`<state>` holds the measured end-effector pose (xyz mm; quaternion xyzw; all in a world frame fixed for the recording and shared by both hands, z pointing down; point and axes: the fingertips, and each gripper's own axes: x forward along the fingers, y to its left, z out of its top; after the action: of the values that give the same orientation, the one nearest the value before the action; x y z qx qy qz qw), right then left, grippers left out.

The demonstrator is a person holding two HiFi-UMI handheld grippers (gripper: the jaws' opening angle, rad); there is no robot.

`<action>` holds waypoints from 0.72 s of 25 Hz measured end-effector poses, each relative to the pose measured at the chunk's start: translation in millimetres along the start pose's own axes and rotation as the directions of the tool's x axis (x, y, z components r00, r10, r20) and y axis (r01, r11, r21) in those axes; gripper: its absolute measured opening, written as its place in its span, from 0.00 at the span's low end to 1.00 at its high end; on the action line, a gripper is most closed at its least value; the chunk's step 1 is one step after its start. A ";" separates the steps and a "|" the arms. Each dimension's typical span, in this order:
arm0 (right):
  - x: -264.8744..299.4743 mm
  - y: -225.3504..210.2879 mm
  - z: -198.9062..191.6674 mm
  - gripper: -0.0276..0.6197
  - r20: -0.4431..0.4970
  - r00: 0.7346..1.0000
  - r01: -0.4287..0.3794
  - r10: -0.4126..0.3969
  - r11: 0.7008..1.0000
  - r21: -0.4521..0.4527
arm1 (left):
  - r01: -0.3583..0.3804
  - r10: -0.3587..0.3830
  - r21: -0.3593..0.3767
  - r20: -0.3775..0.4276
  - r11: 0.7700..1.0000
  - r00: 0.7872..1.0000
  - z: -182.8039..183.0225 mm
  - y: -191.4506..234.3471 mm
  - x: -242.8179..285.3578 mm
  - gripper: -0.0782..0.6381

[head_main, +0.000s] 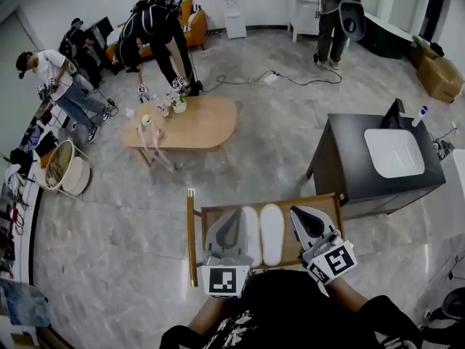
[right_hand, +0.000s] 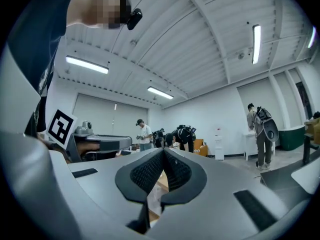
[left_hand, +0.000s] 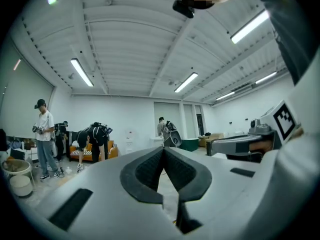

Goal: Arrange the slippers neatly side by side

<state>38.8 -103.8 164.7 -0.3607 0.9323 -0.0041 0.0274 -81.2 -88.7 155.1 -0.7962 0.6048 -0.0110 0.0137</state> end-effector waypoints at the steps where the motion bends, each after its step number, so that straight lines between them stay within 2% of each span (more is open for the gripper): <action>1: -1.4 1.6 -1.1 0.04 -0.005 1.000 -0.003 0.003 1.000 0.012 | -0.002 0.002 -0.001 -0.004 1.000 1.000 -0.3 -1.6 -1.7 0.11; 6: -7.0 11.3 -2.0 0.04 -0.031 0.999 -0.038 0.037 0.998 -0.040 | -0.019 0.018 0.030 0.009 0.999 1.000 3.9 -10.6 -4.5 0.11; 10: -15.2 3.7 -3.1 0.04 -0.040 0.999 -0.037 0.036 0.998 -0.046 | -0.032 0.031 0.048 0.019 0.998 0.999 6.8 -21.8 -5.0 0.11; 18: -27.4 -10.7 2.3 0.04 -0.041 0.999 -0.039 0.036 0.998 -0.057 | -0.057 0.057 0.023 0.032 0.998 0.998 12.9 -36.8 -3.8 0.11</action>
<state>66.4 -93.2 163.9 -0.3437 0.9390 0.0160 -0.0013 -46.4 -75.0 143.4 -0.7785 0.6267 -0.0057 0.0331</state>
